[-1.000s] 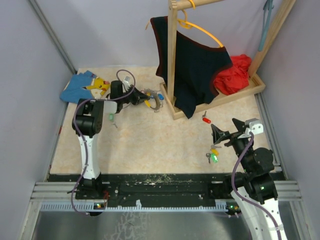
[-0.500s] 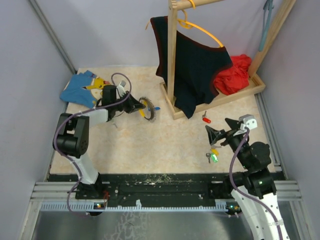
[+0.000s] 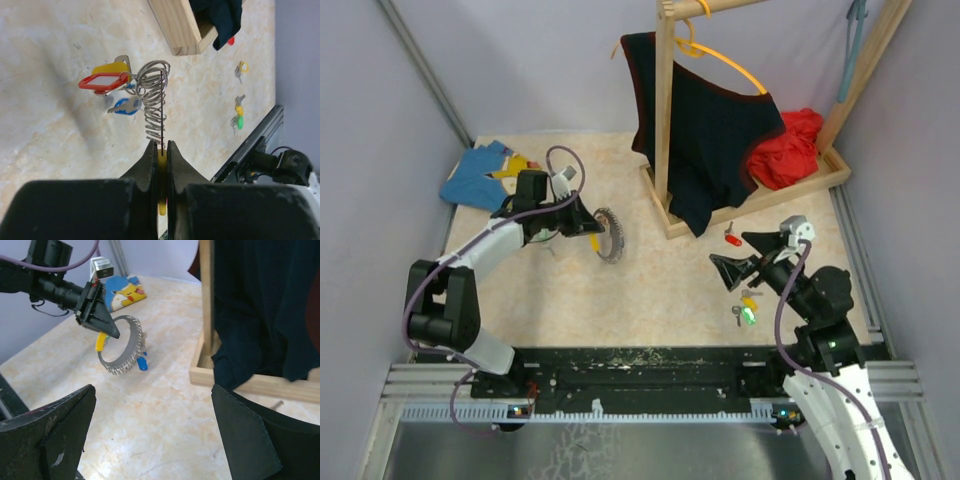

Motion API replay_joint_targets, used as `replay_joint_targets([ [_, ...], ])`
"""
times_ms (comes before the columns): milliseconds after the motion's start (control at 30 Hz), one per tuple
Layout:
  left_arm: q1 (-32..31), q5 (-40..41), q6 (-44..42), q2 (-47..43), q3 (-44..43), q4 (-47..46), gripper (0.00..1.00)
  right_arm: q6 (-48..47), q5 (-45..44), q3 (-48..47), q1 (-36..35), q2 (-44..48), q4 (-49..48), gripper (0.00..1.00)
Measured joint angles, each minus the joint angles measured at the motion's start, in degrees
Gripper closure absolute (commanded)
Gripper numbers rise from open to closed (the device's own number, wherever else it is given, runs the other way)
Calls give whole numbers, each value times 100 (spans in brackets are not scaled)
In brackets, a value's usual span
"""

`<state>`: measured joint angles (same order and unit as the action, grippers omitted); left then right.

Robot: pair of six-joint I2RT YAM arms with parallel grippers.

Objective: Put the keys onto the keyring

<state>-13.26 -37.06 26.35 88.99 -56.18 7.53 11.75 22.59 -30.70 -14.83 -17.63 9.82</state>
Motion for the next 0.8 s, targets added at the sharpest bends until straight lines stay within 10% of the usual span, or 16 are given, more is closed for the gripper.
replay_joint_targets([
  [367, -896, 962, -1840, -48, -1211, 2363, 100, 352, 695, 938, -170, -1659, -1891, 9],
  [800, -2035, 1637, -2830, 28, -1829, 3062, 100, 223, 262, 1521, -1362, -3314, -3792, 17],
])
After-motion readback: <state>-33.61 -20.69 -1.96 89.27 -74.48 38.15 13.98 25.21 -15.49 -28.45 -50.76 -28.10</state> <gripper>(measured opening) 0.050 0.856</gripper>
